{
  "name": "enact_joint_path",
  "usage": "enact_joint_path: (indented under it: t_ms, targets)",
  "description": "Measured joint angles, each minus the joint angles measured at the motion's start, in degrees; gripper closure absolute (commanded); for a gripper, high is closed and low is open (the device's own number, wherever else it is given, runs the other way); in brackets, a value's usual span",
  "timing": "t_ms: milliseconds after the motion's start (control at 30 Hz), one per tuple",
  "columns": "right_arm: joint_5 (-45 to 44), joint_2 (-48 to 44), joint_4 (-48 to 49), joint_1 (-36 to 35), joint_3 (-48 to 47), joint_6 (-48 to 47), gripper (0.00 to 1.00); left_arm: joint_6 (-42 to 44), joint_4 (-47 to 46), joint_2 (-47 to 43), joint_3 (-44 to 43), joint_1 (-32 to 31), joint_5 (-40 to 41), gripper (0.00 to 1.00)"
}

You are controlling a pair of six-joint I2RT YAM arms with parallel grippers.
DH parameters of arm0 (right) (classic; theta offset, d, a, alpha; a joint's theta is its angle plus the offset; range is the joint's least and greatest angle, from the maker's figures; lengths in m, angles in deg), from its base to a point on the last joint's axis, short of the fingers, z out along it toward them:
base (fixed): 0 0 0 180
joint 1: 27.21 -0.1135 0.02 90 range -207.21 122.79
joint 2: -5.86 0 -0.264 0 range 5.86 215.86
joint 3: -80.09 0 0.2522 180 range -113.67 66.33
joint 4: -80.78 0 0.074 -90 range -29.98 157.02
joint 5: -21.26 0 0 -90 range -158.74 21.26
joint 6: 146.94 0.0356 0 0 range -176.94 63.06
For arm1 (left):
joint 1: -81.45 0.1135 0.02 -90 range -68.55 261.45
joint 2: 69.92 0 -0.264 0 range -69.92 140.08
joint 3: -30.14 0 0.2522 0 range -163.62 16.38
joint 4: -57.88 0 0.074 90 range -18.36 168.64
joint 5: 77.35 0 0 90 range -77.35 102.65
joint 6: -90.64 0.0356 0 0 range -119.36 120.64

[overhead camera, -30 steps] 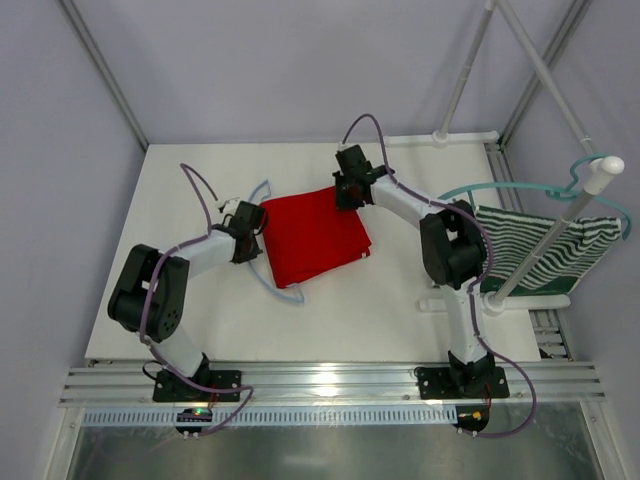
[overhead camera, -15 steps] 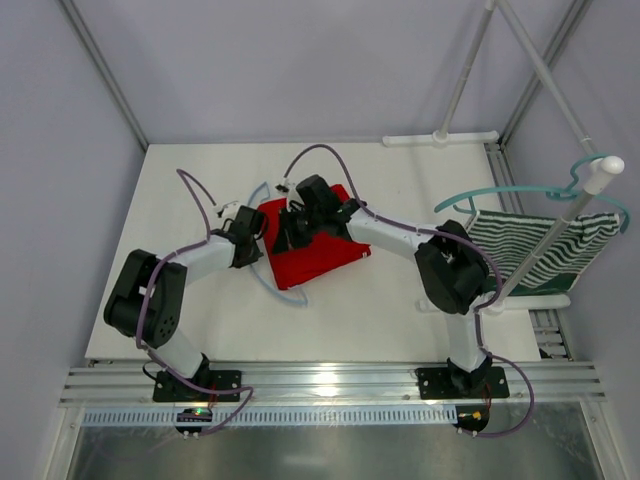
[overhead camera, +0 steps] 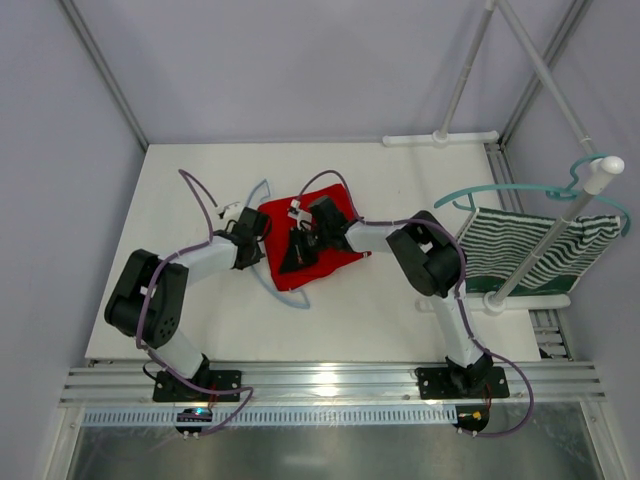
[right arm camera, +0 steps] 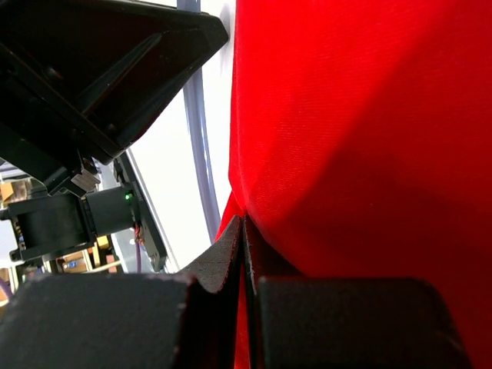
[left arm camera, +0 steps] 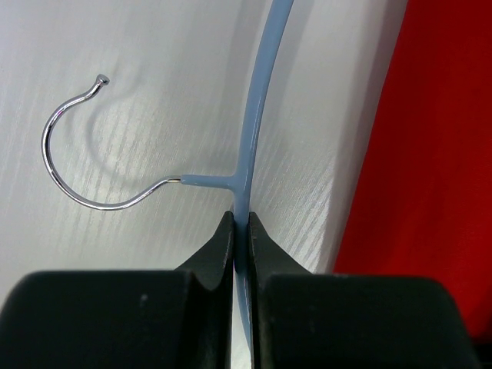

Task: Place the trousers on the hanger
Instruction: Place trousers on hanger

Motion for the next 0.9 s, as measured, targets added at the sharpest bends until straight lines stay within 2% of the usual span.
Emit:
enact_joint_path:
  t_ms: [267, 400, 600, 767, 900]
  targets:
    - [0.9, -0.4, -1.5, 0.5, -0.8, 0.0, 0.96, -1.0, 0.2, 0.0, 0.0, -0.2, 0.0, 1.00]
    - [0.0, 1.3, -7.0, 1.4, -9.3, 0.0, 0.96, -1.3, 0.1, 0.0, 0.1, -0.3, -0.3, 1.00]
    - [-1.6, 10.1, -6.6, 2.9, -26.8, 2.5, 0.96, -2.2, -0.4, 0.4, 0.1, -1.3, -0.2, 1.00]
    - [-1.6, 18.1, -2.5, 4.5, -28.9, 8.9, 0.96, -2.3, -1.3, 0.7, 0.1, -1.5, -0.2, 1.00]
    - [0.7, 19.1, -1.4, 5.4, -29.8, 11.7, 0.96, -2.4, -1.9, 0.7, 0.1, -1.5, -0.3, 1.00]
